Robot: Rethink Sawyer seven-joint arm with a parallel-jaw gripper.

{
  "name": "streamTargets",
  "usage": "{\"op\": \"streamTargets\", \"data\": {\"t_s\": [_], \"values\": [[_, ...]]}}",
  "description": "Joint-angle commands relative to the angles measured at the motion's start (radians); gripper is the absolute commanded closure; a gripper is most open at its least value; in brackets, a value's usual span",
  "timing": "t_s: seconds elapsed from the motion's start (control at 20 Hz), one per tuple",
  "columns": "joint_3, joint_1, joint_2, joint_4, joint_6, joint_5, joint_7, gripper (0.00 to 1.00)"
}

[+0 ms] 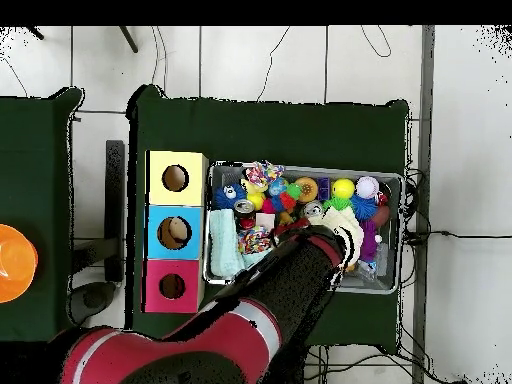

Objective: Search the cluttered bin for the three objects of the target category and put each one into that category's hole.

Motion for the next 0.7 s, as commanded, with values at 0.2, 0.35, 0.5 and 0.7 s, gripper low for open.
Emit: {"op": "streamTargets", "data": {"t_s": [0.2, 0.35, 0.5, 0.7], "values": [[0.079, 0.02, 0.086, -0.079, 0.125, -0.079, -0.056, 0.0], [0.089, 0.025, 0.09, -0.089, 0.129, -0.125, -0.01, 0.0], [0.096, 0.044, 0.098, -0.1, 0.139, -0.196, 0.054, 0.0], [0.102, 0.064, 0.109, -0.117, 0.12, -0.269, 0.083, 0.0]]}}
